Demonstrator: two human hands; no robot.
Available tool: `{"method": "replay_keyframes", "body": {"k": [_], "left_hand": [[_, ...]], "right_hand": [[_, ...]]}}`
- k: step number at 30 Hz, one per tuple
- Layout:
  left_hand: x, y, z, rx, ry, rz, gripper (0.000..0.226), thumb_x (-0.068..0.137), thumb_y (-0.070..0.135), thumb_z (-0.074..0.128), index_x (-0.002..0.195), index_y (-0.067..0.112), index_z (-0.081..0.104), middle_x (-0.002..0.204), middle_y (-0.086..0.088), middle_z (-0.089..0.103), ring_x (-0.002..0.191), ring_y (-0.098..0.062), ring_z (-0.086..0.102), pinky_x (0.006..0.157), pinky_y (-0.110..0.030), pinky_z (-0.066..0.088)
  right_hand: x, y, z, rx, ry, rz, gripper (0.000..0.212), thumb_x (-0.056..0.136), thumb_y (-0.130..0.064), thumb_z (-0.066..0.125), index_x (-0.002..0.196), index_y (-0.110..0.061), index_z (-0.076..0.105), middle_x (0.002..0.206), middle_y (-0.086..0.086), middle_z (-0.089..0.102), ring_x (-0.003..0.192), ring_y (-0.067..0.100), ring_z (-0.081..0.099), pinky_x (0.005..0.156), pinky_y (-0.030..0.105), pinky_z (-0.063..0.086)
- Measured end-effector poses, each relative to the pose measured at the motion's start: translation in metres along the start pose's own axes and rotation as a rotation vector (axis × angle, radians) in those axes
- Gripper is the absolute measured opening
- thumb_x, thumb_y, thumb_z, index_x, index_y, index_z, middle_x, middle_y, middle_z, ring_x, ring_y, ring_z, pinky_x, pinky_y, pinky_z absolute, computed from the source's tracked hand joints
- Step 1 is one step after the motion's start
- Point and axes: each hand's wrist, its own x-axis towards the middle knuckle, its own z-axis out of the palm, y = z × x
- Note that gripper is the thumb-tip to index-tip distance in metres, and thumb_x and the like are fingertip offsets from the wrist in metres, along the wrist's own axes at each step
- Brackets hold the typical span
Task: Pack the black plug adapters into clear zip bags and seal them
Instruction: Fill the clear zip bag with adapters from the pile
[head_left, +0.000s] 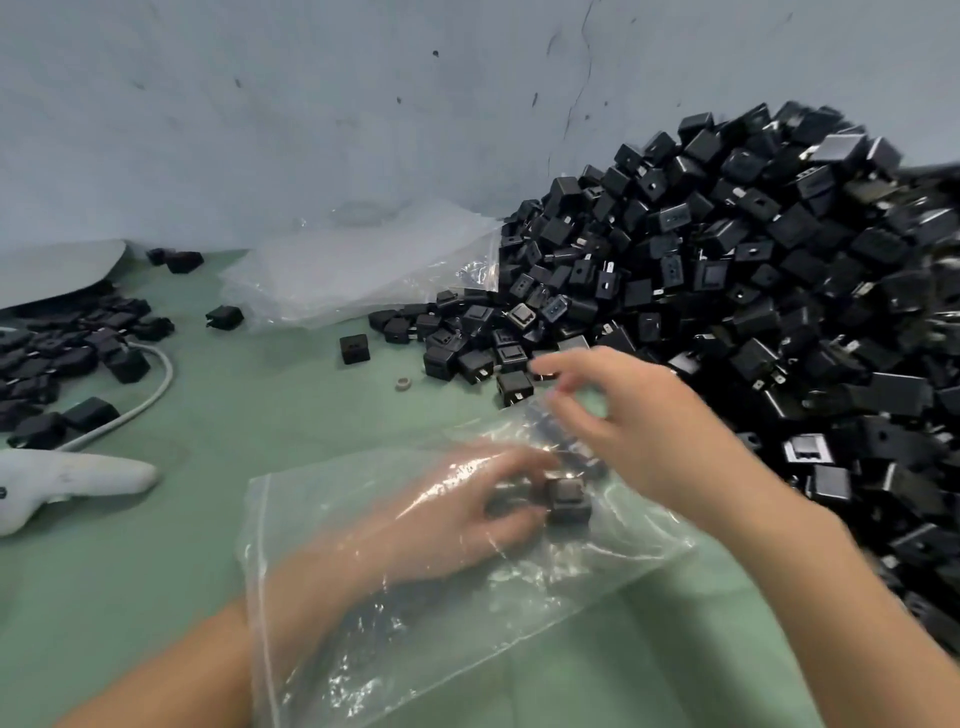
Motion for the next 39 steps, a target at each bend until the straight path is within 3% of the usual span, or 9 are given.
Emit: {"method": "replay_keyframes", "body": {"k": [3, 6, 12, 16, 20, 29, 34, 37, 39], "left_hand": [[0.026, 0.019, -0.010, 0.131, -0.012, -0.005, 0.033, 0.096, 0.017, 0.063, 0.128, 0.013, 0.057, 0.124, 0.001, 0.064, 0.112, -0.011, 0.064, 0.098, -0.035, 0.053], [0.025, 0.022, -0.007, 0.181, -0.036, -0.061, 0.031, 0.093, 0.014, 0.068, 0.121, 0.004, 0.060, 0.116, -0.006, 0.065, 0.100, -0.023, 0.067, 0.091, -0.040, 0.055], [0.042, 0.028, -0.007, 0.210, -0.050, -0.133, 0.029, 0.086, 0.020, 0.076, 0.110, 0.009, 0.063, 0.105, -0.010, 0.065, 0.093, -0.025, 0.063, 0.083, -0.033, 0.051], [0.047, 0.026, -0.003, 0.344, -0.048, -0.200, 0.024, 0.090, 0.035, 0.070, 0.098, 0.016, 0.058, 0.086, 0.012, 0.055, 0.068, 0.004, 0.051, 0.064, -0.006, 0.043], [0.046, 0.023, 0.006, 0.325, 0.039, -0.266, 0.030, 0.091, 0.043, 0.068, 0.092, 0.017, 0.053, 0.083, 0.009, 0.052, 0.064, -0.003, 0.048, 0.056, -0.008, 0.037], [0.043, 0.035, 0.006, 0.445, 0.006, -0.039, 0.022, 0.101, 0.032, 0.054, 0.117, 0.017, 0.061, 0.083, 0.019, 0.039, 0.070, 0.021, 0.044, 0.069, -0.001, 0.036], [0.030, 0.033, -0.001, 0.427, 0.033, 0.039, 0.030, 0.102, 0.013, 0.053, 0.131, 0.008, 0.059, 0.100, 0.008, 0.050, 0.088, -0.004, 0.052, 0.080, -0.010, 0.039], [0.009, 0.024, -0.015, 0.535, 0.059, 0.087, 0.032, 0.104, 0.027, 0.051, 0.135, 0.021, 0.057, 0.117, 0.018, 0.055, 0.110, 0.012, 0.049, 0.097, -0.008, 0.036], [-0.008, 0.019, -0.024, 0.523, 0.004, 0.024, 0.035, 0.103, 0.046, 0.041, 0.136, 0.039, 0.051, 0.132, 0.027, 0.051, 0.126, 0.007, 0.046, 0.107, -0.022, 0.038]], "right_hand": [[-0.005, 0.043, -0.009, -0.092, -0.131, 0.241, 0.037, 0.099, -0.024, 0.052, 0.126, -0.048, 0.059, 0.106, -0.019, 0.067, 0.060, 0.001, 0.062, 0.062, 0.025, 0.050], [-0.009, 0.062, -0.001, -0.103, -0.258, 0.326, 0.039, 0.100, -0.021, 0.051, 0.135, -0.040, 0.056, 0.104, -0.019, 0.064, 0.058, -0.005, 0.062, 0.053, 0.014, 0.042], [-0.005, 0.067, 0.002, -0.074, -0.270, 0.345, 0.025, 0.099, -0.030, 0.053, 0.121, -0.035, 0.065, 0.093, -0.014, 0.068, 0.051, -0.004, 0.061, 0.053, 0.015, 0.042], [-0.007, 0.066, 0.001, -0.032, -0.267, 0.358, 0.019, 0.097, -0.036, 0.057, 0.114, -0.036, 0.068, 0.093, -0.014, 0.067, 0.051, 0.003, 0.064, 0.055, 0.018, 0.046], [-0.011, 0.069, -0.009, 0.045, -0.285, 0.388, 0.028, 0.093, -0.048, 0.063, 0.118, -0.036, 0.065, 0.099, -0.011, 0.064, 0.051, 0.005, 0.065, 0.065, 0.027, 0.053], [-0.017, 0.066, -0.017, 0.087, -0.418, 0.417, 0.050, 0.085, -0.047, 0.075, 0.130, -0.040, 0.055, 0.104, -0.014, 0.062, 0.053, 0.000, 0.061, 0.044, 0.010, 0.036], [-0.018, 0.062, -0.018, -0.002, -0.387, 0.397, 0.039, 0.092, -0.046, 0.068, 0.128, -0.037, 0.057, 0.097, -0.013, 0.061, 0.051, -0.003, 0.060, 0.050, 0.012, 0.036], [-0.020, 0.061, -0.017, -0.040, -0.378, 0.370, 0.040, 0.097, -0.044, 0.060, 0.136, -0.033, 0.055, 0.095, -0.012, 0.059, 0.050, -0.005, 0.058, 0.048, 0.010, 0.037], [-0.020, 0.059, -0.017, -0.033, -0.385, 0.361, 0.045, 0.096, -0.049, 0.059, 0.138, -0.035, 0.053, 0.097, -0.011, 0.060, 0.051, -0.009, 0.056, 0.048, 0.010, 0.038]]}}
